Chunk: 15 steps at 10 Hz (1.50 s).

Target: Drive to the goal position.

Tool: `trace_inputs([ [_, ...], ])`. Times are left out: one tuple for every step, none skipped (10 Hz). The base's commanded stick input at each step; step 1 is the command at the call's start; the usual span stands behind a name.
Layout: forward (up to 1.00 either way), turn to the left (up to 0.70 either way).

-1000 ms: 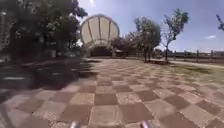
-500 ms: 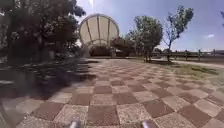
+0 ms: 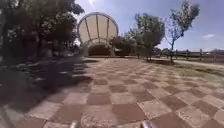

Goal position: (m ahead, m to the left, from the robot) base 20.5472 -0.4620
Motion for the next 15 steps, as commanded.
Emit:
trace_inputs([
  [0.85,0.00],
  [0.85,0.00],
  [0.85,0.00],
  [0.85,0.00],
  [0.85,0.00],
  [0.85,0.11],
  [0.85,0.26],
  [0.85,0.27],
  [0.85,0.27],
  [0.85,0.27],
  [0.85,0.14],
  [0.85,0.01],
  [0.85,0.00],
  [0.85,0.00],
  [0.85,0.00],
])
